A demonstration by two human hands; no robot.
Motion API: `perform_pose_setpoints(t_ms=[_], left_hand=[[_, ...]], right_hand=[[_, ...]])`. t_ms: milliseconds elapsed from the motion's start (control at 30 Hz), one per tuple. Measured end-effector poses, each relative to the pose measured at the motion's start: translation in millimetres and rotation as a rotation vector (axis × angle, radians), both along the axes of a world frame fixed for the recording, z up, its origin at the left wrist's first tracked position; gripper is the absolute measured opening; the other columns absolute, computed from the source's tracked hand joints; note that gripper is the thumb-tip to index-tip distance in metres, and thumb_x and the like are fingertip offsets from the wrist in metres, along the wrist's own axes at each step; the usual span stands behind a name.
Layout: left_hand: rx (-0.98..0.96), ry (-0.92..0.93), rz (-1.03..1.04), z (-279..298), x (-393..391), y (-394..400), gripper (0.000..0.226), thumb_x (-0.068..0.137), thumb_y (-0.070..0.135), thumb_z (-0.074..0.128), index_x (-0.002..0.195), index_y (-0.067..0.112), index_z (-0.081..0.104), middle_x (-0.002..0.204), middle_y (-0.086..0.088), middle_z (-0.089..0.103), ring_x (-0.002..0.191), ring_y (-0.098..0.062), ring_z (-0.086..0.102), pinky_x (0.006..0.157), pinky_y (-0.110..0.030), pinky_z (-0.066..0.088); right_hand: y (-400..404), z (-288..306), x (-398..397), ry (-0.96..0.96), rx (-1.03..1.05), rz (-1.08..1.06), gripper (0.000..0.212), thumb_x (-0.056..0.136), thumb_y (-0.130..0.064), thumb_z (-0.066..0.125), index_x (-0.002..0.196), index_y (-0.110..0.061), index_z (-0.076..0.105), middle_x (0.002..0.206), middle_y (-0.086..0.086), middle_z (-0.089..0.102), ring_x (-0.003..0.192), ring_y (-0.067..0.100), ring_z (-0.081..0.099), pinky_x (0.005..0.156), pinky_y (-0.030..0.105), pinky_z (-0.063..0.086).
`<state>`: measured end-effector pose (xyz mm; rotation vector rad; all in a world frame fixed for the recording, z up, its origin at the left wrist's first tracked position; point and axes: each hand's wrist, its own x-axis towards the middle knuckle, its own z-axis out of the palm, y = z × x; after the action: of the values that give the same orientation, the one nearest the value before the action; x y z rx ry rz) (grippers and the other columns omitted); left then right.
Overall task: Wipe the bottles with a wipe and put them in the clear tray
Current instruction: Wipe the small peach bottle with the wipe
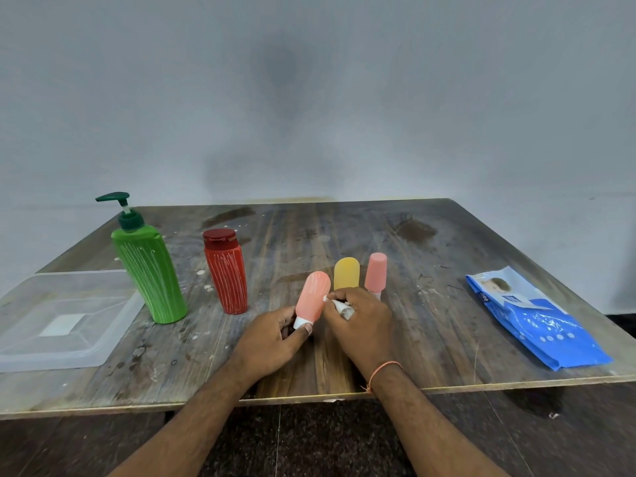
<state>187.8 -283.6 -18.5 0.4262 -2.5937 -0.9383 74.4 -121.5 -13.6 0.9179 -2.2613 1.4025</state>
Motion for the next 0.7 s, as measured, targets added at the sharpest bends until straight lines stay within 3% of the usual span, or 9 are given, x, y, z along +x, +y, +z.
perform_pose_setpoints(t_ms=[333,533,700], left_hand=[[-0.021,0.014,-0.009,-1.8,-0.7,-0.8,0.044,0.089,0.066,0.051,0.112,0.033,0.069,0.088,0.009,0.074,0.076,-0.013,0.066,0.070,-0.047,0.055],[-0.031,0.008,-0.004,-2.0,-0.6,-0.6,0.029,0.097,0.053,0.059,0.115,0.033,0.069,0.086,0.011,0.073,0.074,-0.011,0.065,0.069,-0.045,0.056],[-0.028,-0.001,-0.008,-2.8,-0.8,-1.0,0.048,0.089,0.067,0.050,0.116,0.032,0.069,0.088,0.010,0.074,0.076,-0.012,0.066,0.069,-0.047,0.056]], right_hand=[[0.6,0.8,2.1,0.009,0.018,0.034,0.006,0.090,-0.030,0.079,0.095,-0.027,0.080,0.095,-0.019,0.075,0.086,0.003,0.067,0.075,0.026,0.059],[0.5,1.2,0.9,0.055,-0.005,0.048,0.008,0.093,-0.027,0.079,0.101,-0.026,0.081,0.100,-0.017,0.077,0.092,0.003,0.066,0.080,0.020,0.056],[1.8,2.5,3.2,0.042,0.027,0.044,0.007,0.089,-0.028,0.080,0.096,-0.026,0.081,0.095,-0.017,0.076,0.087,0.002,0.066,0.075,0.011,0.049]])
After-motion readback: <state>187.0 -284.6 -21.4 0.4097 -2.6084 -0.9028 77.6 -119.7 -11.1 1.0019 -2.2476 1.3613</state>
